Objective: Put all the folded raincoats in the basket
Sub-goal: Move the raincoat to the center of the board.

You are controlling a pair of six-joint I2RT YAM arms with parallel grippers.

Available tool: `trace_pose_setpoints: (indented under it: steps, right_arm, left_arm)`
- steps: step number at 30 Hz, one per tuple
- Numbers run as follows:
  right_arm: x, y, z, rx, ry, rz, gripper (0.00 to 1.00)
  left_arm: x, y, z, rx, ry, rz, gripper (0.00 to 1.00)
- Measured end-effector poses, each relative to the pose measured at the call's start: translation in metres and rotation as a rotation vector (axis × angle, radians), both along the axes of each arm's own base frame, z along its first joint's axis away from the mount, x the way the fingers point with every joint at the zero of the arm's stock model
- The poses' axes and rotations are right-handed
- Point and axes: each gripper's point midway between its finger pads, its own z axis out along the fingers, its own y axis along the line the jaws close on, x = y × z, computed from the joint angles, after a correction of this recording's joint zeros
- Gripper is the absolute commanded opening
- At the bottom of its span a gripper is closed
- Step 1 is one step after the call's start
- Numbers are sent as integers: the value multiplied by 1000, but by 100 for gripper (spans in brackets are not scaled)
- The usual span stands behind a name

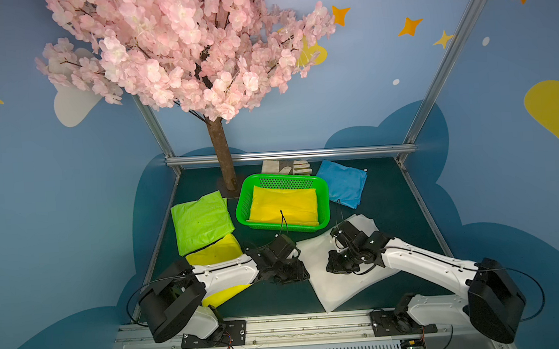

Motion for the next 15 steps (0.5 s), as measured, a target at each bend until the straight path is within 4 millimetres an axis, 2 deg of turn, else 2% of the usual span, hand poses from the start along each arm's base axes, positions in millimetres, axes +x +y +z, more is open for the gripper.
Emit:
trace_pose_setpoints:
  steps: [4, 9, 15]
  right_arm:
    - [0, -9, 0, 10, 4, -13, 19]
    - [-2, -15, -2, 15, 12, -18, 19]
    - [-2, -15, -1, 21, 11, -14, 19]
  left_arm:
    - [-2, -9, -11, 25, 24, -5, 50]
    - [4, -25, -13, 26, 15, -2, 39]
    - [9, -28, -17, 40, 18, 17, 26]
